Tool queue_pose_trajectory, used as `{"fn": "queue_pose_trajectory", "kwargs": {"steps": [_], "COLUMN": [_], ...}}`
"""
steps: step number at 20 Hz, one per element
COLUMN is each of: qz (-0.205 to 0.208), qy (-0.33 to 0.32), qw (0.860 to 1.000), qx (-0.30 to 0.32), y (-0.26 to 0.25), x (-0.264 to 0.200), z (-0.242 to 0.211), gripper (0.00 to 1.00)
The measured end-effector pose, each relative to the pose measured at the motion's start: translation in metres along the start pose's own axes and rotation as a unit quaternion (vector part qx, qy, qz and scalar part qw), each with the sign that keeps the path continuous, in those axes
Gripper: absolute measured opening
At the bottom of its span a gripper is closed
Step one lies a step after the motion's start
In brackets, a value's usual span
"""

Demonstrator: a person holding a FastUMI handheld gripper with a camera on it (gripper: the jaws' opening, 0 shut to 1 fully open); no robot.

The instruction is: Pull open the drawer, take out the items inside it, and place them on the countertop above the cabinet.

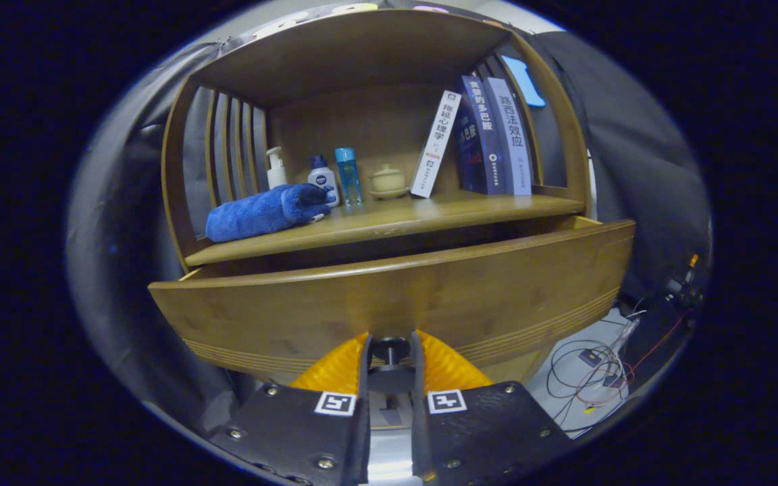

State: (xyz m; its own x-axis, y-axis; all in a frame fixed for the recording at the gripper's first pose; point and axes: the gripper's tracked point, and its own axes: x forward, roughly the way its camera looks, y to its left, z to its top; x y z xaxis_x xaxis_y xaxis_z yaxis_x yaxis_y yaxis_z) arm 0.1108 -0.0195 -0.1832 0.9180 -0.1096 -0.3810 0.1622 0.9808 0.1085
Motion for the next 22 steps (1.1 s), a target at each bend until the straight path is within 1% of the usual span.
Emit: {"fn": "queue_pose_trajectory", "kwargs": {"steps": [6,7,8,9,10,11,12,14,15,18,22], "qz": [-0.019,-0.003,-0.005,-0.039,-0.052,-0.072,-0.092,-0.128,-0.140,-0.163,-0.169], "qy": [-0.002,-0.028,-0.050,-0.050,-0.053,-0.054,-0.043,-0.022,-0.016,-0.013,-0.019], "qw": [1.000,1.000,0.999,0.998,0.997,0.995,0.993,0.989,0.988,0.985,0.984], "qx": [0.000,0.008,0.016,0.019,0.032,0.046,0.061,0.065,0.063,0.063,0.050], "y": [-0.006,-0.003,-0.008,-0.027,-0.043,-0.063,-0.081,-0.107,-0.114,-0.134,-0.139], "x": [-0.044,-0.052,-0.070,-0.073,-0.094,-0.116,-0.127,-0.147,-0.157,-0.175,-0.181], "z": [-0.013,-0.004,0.005,0.001,-0.007,-0.015,-0.029,-0.059,-0.065,-0.069,-0.061], "gripper": [0.24,0.24,0.17,0.09,0.01,0.01,0.01,0.01,0.01,0.01,0.01]}}
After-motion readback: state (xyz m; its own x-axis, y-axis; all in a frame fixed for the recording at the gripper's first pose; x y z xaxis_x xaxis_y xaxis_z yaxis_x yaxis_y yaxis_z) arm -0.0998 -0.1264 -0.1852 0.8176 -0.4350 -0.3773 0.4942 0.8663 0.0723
